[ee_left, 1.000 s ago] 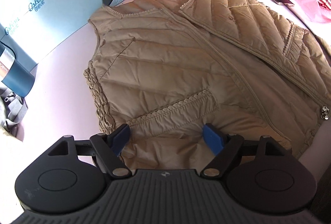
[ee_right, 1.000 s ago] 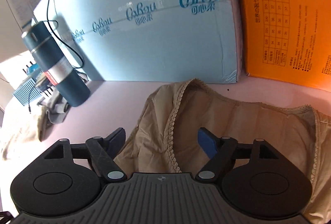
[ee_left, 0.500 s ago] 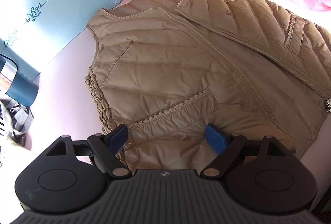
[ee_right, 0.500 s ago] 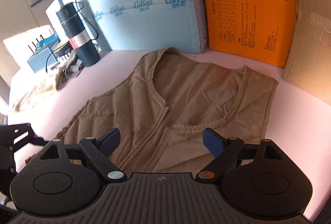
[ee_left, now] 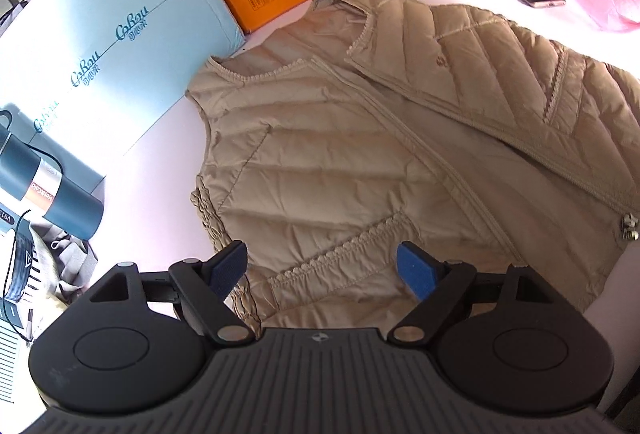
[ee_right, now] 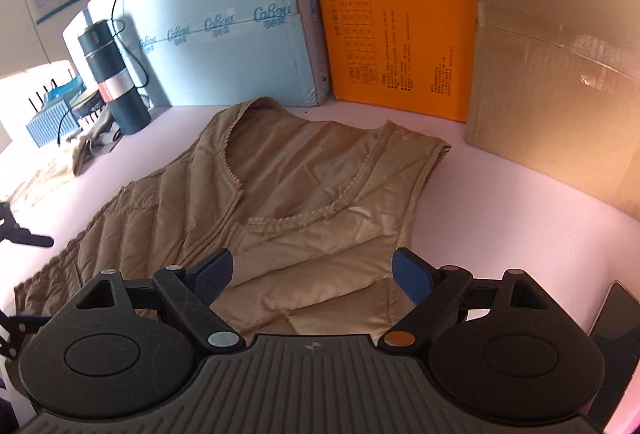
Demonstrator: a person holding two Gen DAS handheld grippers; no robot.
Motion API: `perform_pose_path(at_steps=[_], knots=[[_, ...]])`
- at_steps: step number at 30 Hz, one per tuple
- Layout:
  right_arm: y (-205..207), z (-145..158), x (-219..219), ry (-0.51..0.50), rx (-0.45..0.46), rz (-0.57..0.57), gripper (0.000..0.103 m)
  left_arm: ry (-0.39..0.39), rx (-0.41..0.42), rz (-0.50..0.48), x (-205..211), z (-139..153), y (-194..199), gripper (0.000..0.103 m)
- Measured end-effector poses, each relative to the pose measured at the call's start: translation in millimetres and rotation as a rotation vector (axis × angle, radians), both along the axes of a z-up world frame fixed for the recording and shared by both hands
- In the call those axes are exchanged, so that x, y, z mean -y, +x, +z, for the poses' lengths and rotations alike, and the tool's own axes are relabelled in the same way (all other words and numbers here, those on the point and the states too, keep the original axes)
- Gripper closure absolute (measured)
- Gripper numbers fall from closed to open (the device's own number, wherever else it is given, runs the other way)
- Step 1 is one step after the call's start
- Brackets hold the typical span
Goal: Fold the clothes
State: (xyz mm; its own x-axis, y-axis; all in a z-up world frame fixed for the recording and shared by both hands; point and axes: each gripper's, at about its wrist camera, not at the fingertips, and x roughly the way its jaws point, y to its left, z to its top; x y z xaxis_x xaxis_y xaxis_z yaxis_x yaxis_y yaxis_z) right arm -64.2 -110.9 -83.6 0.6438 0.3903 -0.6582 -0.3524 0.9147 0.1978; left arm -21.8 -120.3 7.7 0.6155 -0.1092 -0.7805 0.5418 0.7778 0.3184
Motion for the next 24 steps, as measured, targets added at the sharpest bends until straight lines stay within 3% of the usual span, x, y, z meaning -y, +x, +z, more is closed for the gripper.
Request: perform_pose_path(at_steps=[3, 7, 10, 13, 15, 18, 24], knots=[[24.7, -12.2, 21.5, 0.076, -0.033, -0.057, 0.017, -0.053, 0.0, 0.002, 10.0, 8.2, 3.0, 0.023], [47.2, -29.5, 40.4, 0.155, -0.07, -0.097, 0.019, -0.107, 0.035, -0.082, 41.3, 17.4, 17.4, 0.023], [58.8, -37.3, 48.6, 0.267, -0.101, -0.079, 0.019, -0.157, 0.058, -0.128, 62.7, 22.4, 32.9, 0.023], [68.0, -41.1, 51.3, 0.344, -0.132, -0.053, 0.019, -0.252, 0.042, -0.066, 70.4, 19.5, 66.2, 0.024], [70.8, -42.1, 50.3, 0.367, -0.147, -0.045, 0.019, -0.297, 0.015, 0.03, 70.9, 15.2, 91.1, 0.038], [68.8, -41.0, 47.9, 0.39, -0.152, -0.025, 0.019, -0.315, -0.011, 0.064, 73.8, 7.0, 115.3, 0.048], [67.5, -41.2, 51.2, 0.446, -0.157, -0.02, 0.019, -0.3, -0.034, -0.024, 82.1, -9.3, 142.8, 0.049]])
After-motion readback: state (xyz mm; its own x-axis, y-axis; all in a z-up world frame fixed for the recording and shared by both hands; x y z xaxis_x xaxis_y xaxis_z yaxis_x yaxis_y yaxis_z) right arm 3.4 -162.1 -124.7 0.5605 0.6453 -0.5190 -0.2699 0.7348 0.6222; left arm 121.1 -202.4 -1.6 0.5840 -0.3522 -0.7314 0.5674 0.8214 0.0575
